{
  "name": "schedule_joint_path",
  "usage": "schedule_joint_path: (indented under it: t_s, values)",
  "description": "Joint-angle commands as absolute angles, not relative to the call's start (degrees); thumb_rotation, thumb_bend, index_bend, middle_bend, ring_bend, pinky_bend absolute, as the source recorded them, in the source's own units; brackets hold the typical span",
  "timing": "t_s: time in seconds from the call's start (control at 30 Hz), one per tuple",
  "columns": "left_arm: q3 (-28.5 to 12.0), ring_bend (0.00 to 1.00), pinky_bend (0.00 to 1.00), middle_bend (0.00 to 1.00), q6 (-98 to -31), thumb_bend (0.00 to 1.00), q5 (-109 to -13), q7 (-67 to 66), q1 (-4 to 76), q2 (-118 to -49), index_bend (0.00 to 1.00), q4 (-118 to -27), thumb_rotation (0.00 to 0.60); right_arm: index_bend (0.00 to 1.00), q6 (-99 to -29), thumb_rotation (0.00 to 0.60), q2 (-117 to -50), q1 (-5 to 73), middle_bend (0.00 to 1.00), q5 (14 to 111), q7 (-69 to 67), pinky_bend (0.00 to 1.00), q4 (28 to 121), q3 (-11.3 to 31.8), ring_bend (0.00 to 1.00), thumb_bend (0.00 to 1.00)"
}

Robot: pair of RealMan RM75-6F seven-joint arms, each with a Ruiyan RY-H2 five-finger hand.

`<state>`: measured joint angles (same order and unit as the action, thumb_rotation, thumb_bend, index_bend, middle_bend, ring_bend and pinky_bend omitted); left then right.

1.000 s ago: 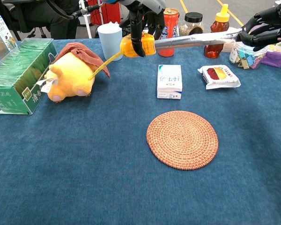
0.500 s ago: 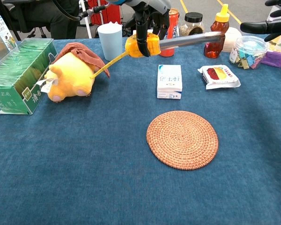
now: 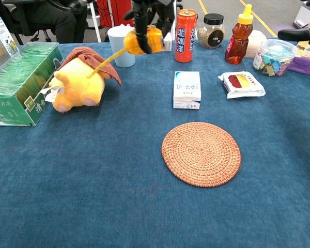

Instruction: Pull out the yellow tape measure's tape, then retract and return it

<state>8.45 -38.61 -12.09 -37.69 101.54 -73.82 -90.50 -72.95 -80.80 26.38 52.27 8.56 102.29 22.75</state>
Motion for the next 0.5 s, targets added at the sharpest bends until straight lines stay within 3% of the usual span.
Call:
schedule_joint_path:
  t_s: [0.03, 0.5]
  values:
    - [10.4, 0.5, 0.63, 0.55, -42.8, 0.44, -16.4, -39.1, 99.5, -69.3, 0.68, -95.8, 0.6, 0.0, -71.2, 0.397, -79.9, 26.6, 0.0, 51.7, 8.9, 0.25, 100.0, 21.9, 0.04, 0.23]
    - [13.4, 0.5, 0.63, 0.55, -49.5, 0.44, -24.8, -36.5, 88.4, -56.6, 0.68, -105.6, 0.6, 0.0, -69.6, 0.403, -78.7, 27.4, 0.01, 52.1, 9.0, 0.25, 97.2, 21.1, 0.04, 0.22]
